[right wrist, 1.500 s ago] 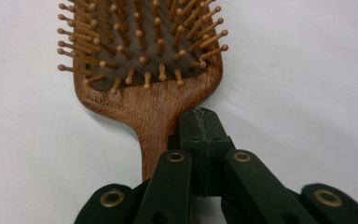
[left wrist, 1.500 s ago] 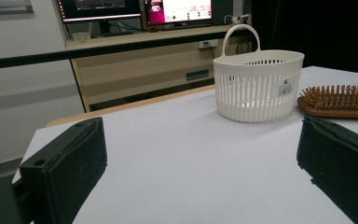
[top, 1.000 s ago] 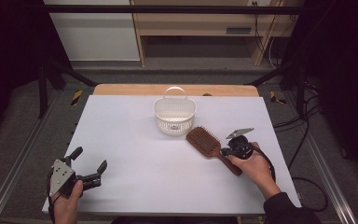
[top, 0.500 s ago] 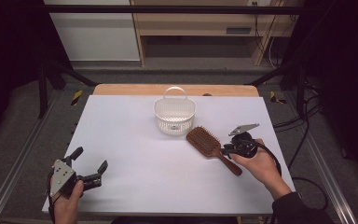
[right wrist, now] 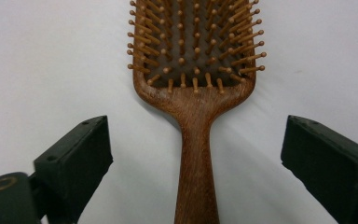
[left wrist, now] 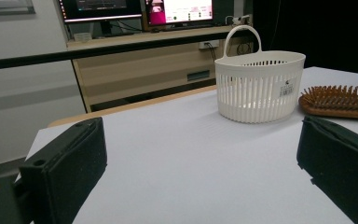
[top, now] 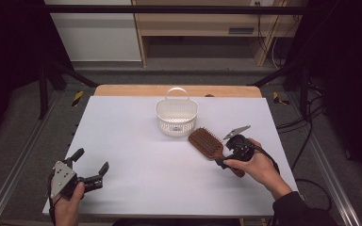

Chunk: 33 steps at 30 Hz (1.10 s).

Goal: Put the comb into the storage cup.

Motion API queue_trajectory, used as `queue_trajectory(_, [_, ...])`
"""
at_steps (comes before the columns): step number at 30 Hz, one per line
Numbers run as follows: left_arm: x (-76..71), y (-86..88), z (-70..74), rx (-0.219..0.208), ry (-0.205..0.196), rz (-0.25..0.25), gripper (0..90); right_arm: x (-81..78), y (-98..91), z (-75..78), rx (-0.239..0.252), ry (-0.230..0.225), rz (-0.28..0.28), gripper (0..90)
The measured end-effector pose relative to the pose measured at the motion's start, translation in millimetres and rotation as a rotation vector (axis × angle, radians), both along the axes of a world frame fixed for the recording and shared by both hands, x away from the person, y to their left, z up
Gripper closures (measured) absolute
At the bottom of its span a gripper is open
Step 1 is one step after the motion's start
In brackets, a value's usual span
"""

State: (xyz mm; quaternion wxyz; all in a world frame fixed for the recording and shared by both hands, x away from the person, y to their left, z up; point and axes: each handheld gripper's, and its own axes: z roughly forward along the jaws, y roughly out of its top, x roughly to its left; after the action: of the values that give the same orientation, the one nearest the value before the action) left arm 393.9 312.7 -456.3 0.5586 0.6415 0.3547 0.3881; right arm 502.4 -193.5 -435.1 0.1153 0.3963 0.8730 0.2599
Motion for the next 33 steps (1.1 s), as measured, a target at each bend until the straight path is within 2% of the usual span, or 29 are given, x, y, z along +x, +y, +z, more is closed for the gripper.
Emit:
queue_trajectory(3, [0.0, -0.2, 0.0, 0.001, 0.000, -0.001, 1.2, 0.9, 2.1, -2.1, -0.016, 0.000, -0.009, 7.9])
queue_trajectory(7, [0.0, -0.4, 0.0, 0.001, 0.001, -0.002, 1.2, 3.2, 5.9, -7.2, -0.050, 0.033, -0.005, 7.9])
queue_trajectory(19, [-0.1, -0.5, 0.1, 0.002, 0.001, -0.003, 1.2, 7.0, 11.9, -12.7, -0.074, 0.062, -0.001, 10.5])
queue_trajectory(23, [0.1, -0.5, -0.1, 0.002, 0.003, -0.003, 1.1, 8.4, 13.1, -15.1, -0.083, 0.084, -0.001, 17.8])
queue_trajectory(26, [0.2, -0.6, -0.2, 0.003, 0.003, -0.004, 1.2, 9.6, 13.5, -16.8, -0.095, 0.094, 0.006, 27.0])
queue_trajectory(33, [0.2, -0.6, -0.1, 0.002, 0.002, -0.004, 1.2, 12.0, 12.0, -17.8, -0.102, 0.110, 0.000, 37.9])
